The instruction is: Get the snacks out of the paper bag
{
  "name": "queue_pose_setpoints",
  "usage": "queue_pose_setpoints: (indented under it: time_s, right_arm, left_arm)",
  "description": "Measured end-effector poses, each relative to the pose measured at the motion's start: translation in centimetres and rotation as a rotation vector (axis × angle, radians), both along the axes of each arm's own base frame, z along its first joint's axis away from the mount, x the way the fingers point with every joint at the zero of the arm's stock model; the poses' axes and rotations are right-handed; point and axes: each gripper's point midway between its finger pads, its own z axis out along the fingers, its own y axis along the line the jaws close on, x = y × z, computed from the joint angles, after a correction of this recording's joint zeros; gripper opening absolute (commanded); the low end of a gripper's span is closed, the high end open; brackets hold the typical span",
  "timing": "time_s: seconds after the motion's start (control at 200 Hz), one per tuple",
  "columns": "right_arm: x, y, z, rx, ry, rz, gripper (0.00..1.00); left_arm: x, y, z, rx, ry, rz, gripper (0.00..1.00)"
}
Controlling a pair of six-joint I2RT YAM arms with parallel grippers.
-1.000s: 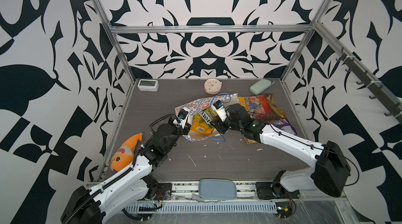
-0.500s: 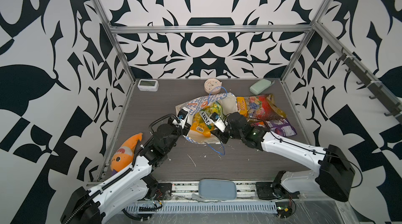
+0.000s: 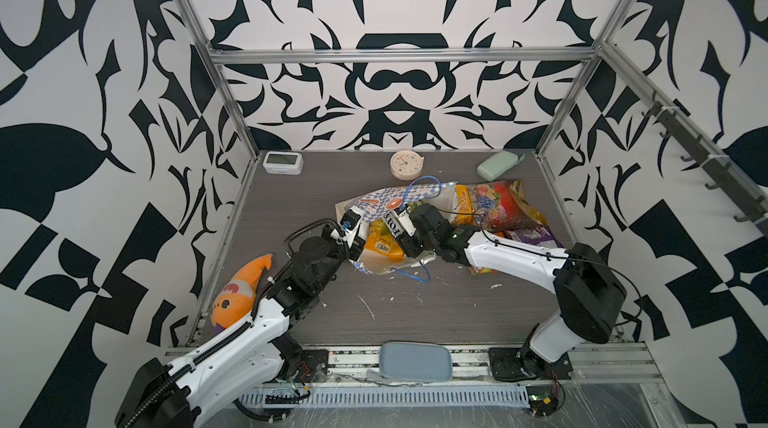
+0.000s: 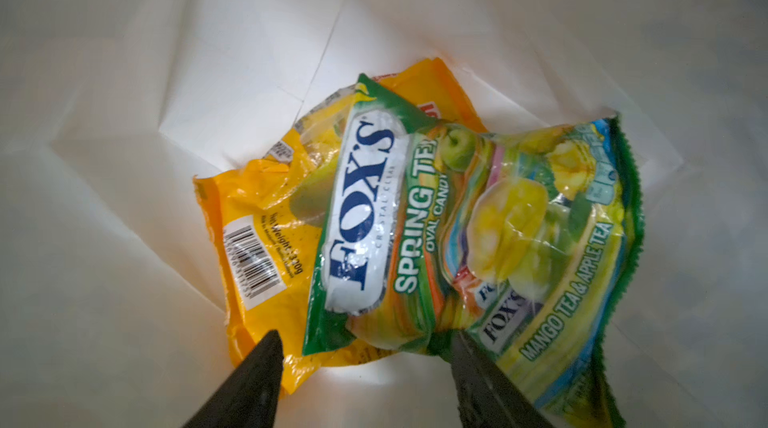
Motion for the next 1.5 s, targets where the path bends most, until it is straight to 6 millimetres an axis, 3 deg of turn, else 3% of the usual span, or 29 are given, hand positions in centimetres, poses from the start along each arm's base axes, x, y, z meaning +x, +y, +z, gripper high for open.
queue_pose_setpoints:
  time_s: [0.185,0.345,0.57,0.615,0.705,0.86,0.99,1.175,1.5]
  right_arm:
    - [0.8,1.7,0.4,0.024,-0.088,-0.03,0.77]
    - [0.6,3.4,-2.1,-0.078,-0.124,-0.014,0.78]
    - [3.6,3.6,-2.6,-0.207,-0.178,-0.114,0.76]
    - [4.0,3.3,-2.7,-0.234,-0.195,-0.143,0.7]
    - [4.6,2.4,-3.0,-0.287,-0.223,-0.197,0.39]
    - [5.2,1.7,-2.8,-0.318,-0.254,-0.252,0.29]
    - [5.5,1.5,-2.4,-0.334,-0.271,-0.268,0.08]
    - [5.7,1.5,-2.0,-0.352,-0.286,-0.258,0.01]
    - [4.5,3.2,-0.3,-0.268,-0.241,-0.134,0.0]
  left_arm:
    - [0.0,-0.1,-0.1,-0.002,0.005,-0.004,0.0]
    - [-0.1,-0.4,-0.2,-0.002,0.01,-0.022,0.0]
    - [-0.1,-0.3,-0.3,-0.001,0.011,-0.02,0.0]
    - [-0.1,-0.3,-0.3,0.001,0.014,-0.019,0.0]
    - [-0.2,-0.2,-0.4,0.004,0.017,-0.017,0.0]
    - [-0.2,-0.2,-0.5,0.008,0.021,-0.016,0.0]
    - [-0.2,-0.1,-0.5,0.008,0.02,-0.011,0.0]
    - [-0.1,0.0,-0.5,0.008,0.019,-0.004,0.0]
    - [0.0,0.0,0.1,-0.006,0.002,0.002,0.0]
